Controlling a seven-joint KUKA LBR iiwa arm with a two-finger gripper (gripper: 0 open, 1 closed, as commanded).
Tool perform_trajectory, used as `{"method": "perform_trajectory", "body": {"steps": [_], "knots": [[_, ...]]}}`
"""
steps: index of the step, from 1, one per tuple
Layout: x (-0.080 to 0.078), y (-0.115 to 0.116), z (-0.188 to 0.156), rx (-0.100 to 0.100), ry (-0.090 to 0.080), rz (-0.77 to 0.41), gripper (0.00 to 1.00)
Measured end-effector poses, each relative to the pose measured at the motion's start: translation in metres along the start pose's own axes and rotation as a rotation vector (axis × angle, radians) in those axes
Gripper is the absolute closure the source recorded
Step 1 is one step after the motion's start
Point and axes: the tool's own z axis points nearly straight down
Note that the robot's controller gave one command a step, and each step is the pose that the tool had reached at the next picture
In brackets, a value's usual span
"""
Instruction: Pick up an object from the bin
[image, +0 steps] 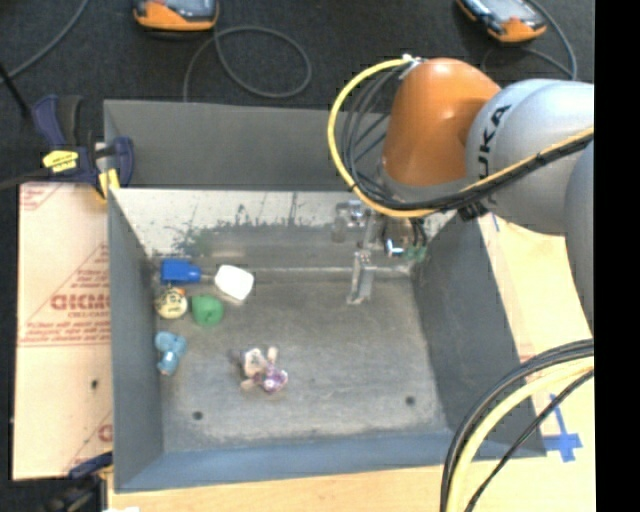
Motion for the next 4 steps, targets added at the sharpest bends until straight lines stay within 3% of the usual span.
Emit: {"method": "perform_trajectory", "body": {"steps": [2,3,4], "knots": [[-0.001,0.001,-0.002,0.001,-0.011,-0.011,0.00],[0.032,0.023,0.062,0.000,-0.013,-0.036,0.00],[0.036,0.043,0.083,0.001,-0.004,-0.037,0.00]]}}
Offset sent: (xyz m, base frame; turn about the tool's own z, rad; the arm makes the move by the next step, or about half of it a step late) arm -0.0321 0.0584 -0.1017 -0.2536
